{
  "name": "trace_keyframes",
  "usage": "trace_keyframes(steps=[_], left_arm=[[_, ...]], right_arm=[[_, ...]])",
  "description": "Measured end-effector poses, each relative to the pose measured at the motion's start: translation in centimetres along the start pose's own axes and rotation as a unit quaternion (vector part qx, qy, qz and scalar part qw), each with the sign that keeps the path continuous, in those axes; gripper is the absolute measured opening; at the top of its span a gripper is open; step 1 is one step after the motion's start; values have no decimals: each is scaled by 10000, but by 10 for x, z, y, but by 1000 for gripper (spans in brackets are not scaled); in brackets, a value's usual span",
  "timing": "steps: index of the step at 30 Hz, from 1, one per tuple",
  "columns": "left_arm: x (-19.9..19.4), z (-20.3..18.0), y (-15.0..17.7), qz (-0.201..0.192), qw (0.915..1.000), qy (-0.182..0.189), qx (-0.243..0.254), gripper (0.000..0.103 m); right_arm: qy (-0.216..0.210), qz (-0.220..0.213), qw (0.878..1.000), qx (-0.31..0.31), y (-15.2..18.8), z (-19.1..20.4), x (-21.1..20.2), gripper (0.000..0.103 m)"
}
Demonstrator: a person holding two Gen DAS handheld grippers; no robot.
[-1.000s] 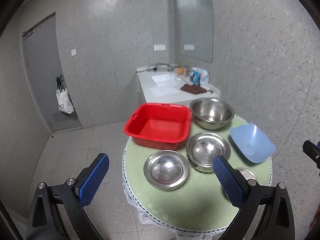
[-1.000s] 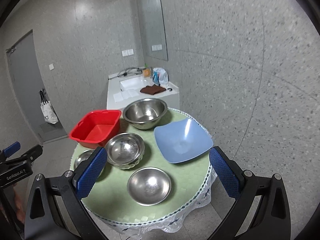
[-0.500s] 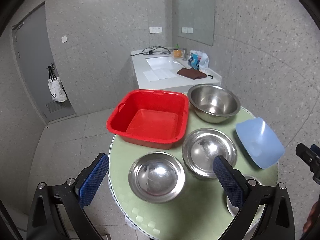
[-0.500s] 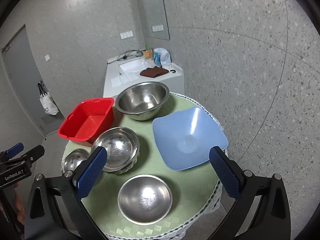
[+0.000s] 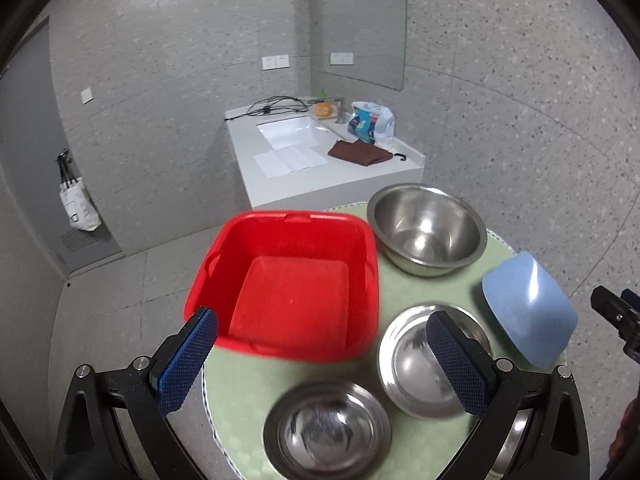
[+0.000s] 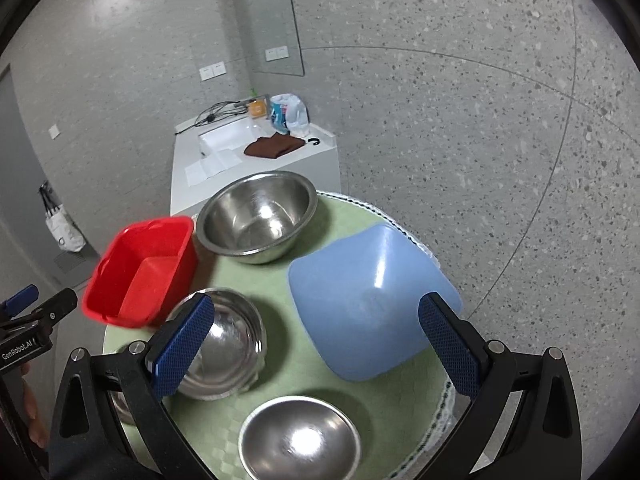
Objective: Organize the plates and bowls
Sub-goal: 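Move both grippers toward the large steel bowl beside the red basket, then close both grippers together on the rim of the large steel bowl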
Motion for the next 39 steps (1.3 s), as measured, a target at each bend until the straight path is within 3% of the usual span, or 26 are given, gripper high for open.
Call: trace_keyframes(steps=[6,10,16,21,25,28,30,33,36,37,38,39], left_arm=[[27,1,-19,29,9989,334,323,102],[51,-13,-43,170,9956,736,554,102],[120,-22,-95,412,9941,606,795,102],[192,-27,-107,1054,9911,523,629,100],[241,-32,-113,1403,9862,382,788,86],[274,-39,-114,1618,9808,314,1042,85],[295,-38,-112,1751,9774,78,1184,84],[316,-42,-108,2001,9730,86,1148,72],[331,-46,-112,2067,9700,56,1279,70],[338,-48,-113,2145,9673,62,1351,65],[343,-49,-111,2211,9656,111,1364,52],[347,-54,-110,2278,9640,168,1362,49]], right_arm=[[103,-64,9999,28,-15,16,12,103],[-124,91,9998,105,-33,21,35,103],[-244,398,9986,249,-67,10,90,103],[-556,903,9935,419,-81,7,155,103],[-672,1276,9883,486,-79,5,203,102],[-722,1528,9842,525,-75,3,234,93],[-732,1629,9823,558,-73,2,247,88],[-811,1826,9780,593,-66,2,263,75],[-897,1962,9748,564,-62,4,273,67],[-929,2014,9734,569,-60,4,276,65],[-966,2056,9721,585,-58,5,279,60],[-1032,2111,9701,606,-56,7,282,52]])
Point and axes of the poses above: each gripper's, at about its wrist camera, not at the fingertips, and x roughly the way its jaws point, z to its left, y to its underside, the point moved 10 cm from there along x, roughly the way its jaws point, and after that the axes turned 3 degrees about x, right-handed, at the moved point
